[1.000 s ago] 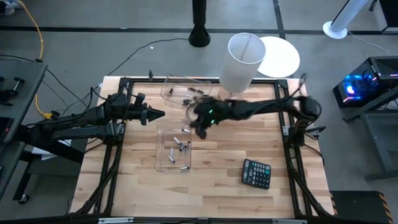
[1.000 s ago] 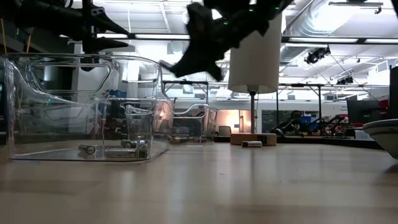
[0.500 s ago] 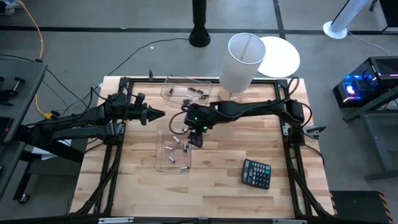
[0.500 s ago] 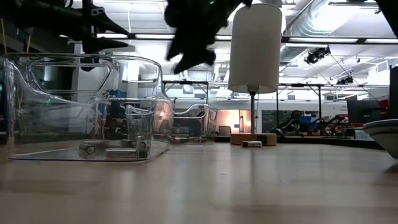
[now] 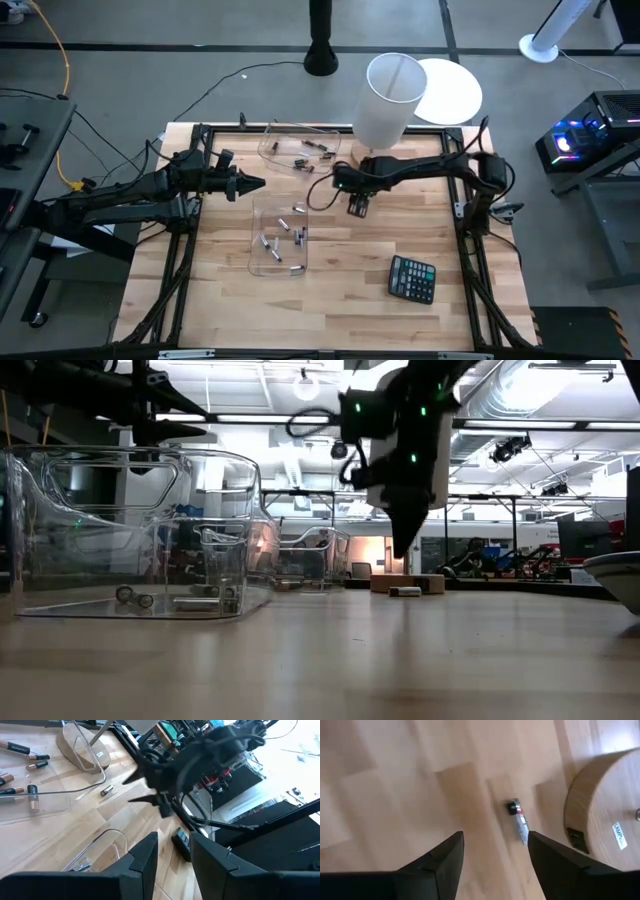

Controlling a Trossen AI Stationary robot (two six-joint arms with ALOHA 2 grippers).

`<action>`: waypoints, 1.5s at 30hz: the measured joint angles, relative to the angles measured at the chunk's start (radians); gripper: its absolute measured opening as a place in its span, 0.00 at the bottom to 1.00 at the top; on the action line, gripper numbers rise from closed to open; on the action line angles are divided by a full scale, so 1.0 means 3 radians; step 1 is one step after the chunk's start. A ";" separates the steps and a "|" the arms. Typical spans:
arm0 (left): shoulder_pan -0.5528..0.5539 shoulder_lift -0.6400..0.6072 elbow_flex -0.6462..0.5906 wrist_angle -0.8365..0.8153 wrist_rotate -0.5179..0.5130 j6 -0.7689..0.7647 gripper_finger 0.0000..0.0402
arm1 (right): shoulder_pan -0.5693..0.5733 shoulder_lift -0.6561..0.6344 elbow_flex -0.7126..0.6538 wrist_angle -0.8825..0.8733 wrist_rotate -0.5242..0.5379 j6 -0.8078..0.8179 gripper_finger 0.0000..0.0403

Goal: Sort batteries
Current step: Put the white battery into the bottom transparent bin

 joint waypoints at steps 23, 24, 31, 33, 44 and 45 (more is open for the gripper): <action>0.0000 0.0000 0.0000 0.0001 0.0000 -0.0005 0.26 | -0.0469 0.0218 -0.0470 0.0745 -0.0158 -0.0498 0.53; 0.0000 0.0000 0.0000 0.0001 0.0000 -0.0005 0.26 | -0.0473 0.0245 -0.0469 0.0761 -0.0165 -0.0504 0.53; 0.0000 0.0000 0.0000 0.0001 0.0000 -0.0010 0.26 | -0.0436 0.0329 -0.0458 0.0768 -0.0426 -0.0495 0.37; 0.0000 0.0000 0.0000 0.0002 0.0001 -0.0024 0.26 | -0.0380 0.0327 -0.0458 0.0768 -0.0453 -0.0447 0.22; 0.0000 0.0000 0.0000 0.0039 0.0001 -0.0097 0.26 | 0.0105 0.0231 -0.0480 0.1094 -0.1282 -0.0082 0.05; 0.0000 0.0000 0.0000 0.0049 0.0003 -0.0095 0.26 | 0.0154 0.0213 -0.0482 0.1170 -0.1344 -0.0029 0.05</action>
